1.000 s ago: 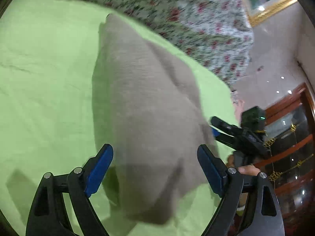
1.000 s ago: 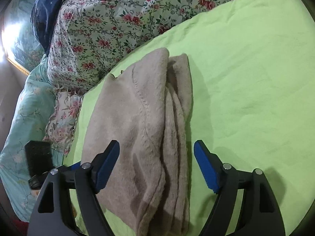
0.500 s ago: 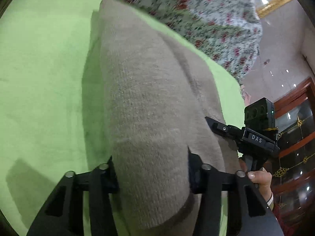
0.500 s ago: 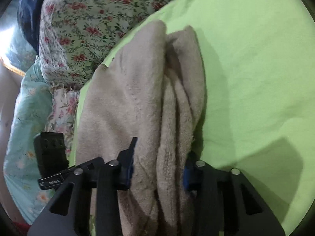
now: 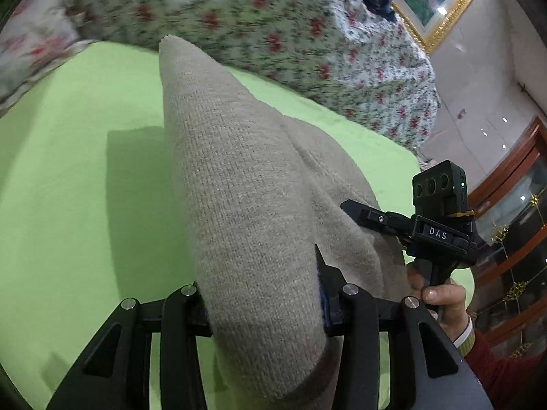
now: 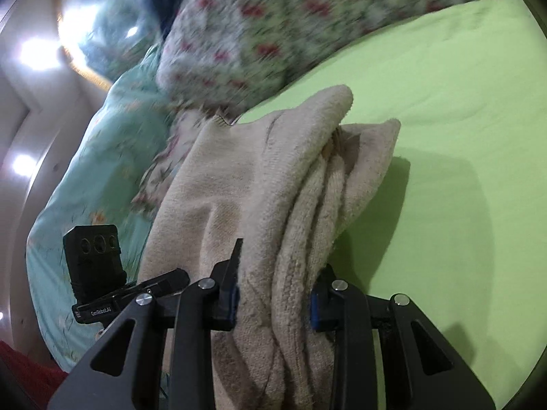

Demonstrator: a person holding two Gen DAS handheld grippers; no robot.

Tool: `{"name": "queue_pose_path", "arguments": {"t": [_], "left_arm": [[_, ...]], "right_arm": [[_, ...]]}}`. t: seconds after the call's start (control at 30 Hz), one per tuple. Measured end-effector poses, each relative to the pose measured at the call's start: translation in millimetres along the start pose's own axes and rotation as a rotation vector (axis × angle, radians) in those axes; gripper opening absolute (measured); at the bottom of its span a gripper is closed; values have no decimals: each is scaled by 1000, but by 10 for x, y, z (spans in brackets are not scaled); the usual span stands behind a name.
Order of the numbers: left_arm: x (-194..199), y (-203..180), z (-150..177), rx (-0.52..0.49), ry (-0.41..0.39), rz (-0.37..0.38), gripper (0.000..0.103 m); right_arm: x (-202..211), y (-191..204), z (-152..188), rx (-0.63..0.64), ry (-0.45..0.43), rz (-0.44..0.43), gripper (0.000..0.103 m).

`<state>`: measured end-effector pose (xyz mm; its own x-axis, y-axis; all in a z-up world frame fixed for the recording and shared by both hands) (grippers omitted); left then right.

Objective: Fold small clothes

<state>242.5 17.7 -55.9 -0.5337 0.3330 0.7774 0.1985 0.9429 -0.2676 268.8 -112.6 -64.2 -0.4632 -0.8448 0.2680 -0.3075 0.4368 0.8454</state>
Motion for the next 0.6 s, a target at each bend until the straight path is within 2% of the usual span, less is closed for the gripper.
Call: {"name": "queue_pose_path", "arguments": {"t": [0.1,0.17,0.2,0.23,0.27,0.33,0.5,0.6], "left_arm": [[32,280,226,36,26,-16,43],[-87,405,385,51,58,-37,44],[-161,478,485,62,82,-48,49],[-238,562,581,85,106,-57,61],[-273,600,613,114,108,-57,66],[-228,676,642,159,102,-31,74],[-91,770,577,167,100,-58,84],[-35,926,449,219,74,-84,84]], "right_arm": [[-250,-19,216,-22,43,-5,31],[-362,-88,325,-31,71,17,31],[-401,-156,386,-33,83,44,31],[-419,-224,437,-41,83,73,32],[-404,-260,467,-49,81,83,34],[-379,-289,506,-75,75,86,37],[-234,-232,460,-38,80,182,53],[-92,-182,315,20,40,251,53]]}}
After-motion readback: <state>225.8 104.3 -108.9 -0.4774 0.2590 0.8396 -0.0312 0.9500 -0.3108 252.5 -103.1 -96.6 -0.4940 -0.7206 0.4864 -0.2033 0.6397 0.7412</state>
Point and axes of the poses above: each gripper's, at about its wrist camera, not at the fingertips, and x roughly against the way its jaws point, y to its left, z to its underside, the point moved 9 cm from there along -x, roughly the way its jaws point, and after that the axes turned 15 degrees about -z, right-handed, at the moved point
